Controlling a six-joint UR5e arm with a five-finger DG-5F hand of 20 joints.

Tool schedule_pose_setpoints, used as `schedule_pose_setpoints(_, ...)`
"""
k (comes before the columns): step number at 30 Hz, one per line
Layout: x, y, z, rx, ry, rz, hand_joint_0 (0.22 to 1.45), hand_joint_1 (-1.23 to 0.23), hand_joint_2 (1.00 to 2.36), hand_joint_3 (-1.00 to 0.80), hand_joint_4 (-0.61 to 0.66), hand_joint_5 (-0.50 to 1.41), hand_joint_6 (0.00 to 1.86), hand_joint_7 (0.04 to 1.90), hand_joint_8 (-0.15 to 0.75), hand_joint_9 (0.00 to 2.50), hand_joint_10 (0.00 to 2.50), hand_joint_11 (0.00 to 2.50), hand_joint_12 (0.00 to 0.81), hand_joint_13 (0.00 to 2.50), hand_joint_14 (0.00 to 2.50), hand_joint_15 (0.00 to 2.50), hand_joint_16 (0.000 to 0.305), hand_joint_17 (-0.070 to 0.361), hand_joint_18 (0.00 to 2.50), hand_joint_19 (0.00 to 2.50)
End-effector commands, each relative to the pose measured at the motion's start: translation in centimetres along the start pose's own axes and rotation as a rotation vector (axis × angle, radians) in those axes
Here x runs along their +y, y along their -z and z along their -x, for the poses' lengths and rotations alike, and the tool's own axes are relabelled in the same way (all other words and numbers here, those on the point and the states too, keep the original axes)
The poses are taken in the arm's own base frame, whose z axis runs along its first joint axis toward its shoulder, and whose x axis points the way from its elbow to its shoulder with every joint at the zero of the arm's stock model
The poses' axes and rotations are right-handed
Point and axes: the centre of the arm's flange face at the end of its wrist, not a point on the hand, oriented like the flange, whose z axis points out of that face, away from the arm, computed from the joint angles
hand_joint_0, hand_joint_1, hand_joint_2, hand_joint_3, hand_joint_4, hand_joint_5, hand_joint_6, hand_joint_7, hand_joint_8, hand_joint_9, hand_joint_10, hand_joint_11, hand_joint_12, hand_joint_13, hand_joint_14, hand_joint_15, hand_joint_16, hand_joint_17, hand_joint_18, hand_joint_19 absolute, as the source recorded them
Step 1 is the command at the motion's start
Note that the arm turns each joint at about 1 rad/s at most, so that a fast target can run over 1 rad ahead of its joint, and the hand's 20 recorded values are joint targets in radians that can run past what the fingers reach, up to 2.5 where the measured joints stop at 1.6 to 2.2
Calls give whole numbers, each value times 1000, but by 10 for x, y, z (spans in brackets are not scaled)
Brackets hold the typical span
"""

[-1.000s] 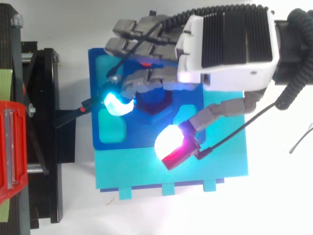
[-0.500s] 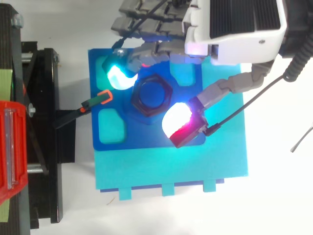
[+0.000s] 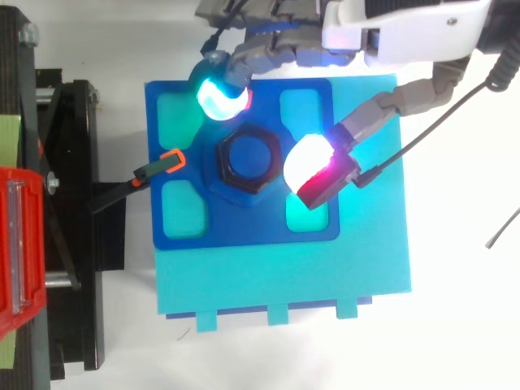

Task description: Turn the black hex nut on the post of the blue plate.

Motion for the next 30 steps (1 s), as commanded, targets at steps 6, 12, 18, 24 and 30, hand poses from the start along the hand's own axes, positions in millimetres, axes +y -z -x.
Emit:
schedule_pose_setpoints(6,-5,1,20,-37,9,23,421,-304,1000,-500,120,-300,501,662,229,0,0,0,375,0,0,0,58,131,0,247)
schedule_pose_setpoints(12,5,-1,36,-67,20,43,420,-314,1000,-500,129,-296,501,651,236,0,0,0,380,0,0,0,59,133,0,224)
schedule_pose_setpoints(18,15,-7,35,-87,24,53,422,-304,1000,-500,131,-294,501,651,236,0,0,0,378,0,0,0,59,133,0,235)
schedule_pose_setpoints(24,39,-31,3,-57,18,68,421,-287,1000,-500,160,-278,502,684,240,0,0,0,379,0,0,0,59,133,0,234)
schedule_pose_setpoints(30,68,-38,-10,-44,-17,81,423,-273,1000,-500,203,-257,502,749,245,0,0,0,382,0,0,0,59,133,0,240)
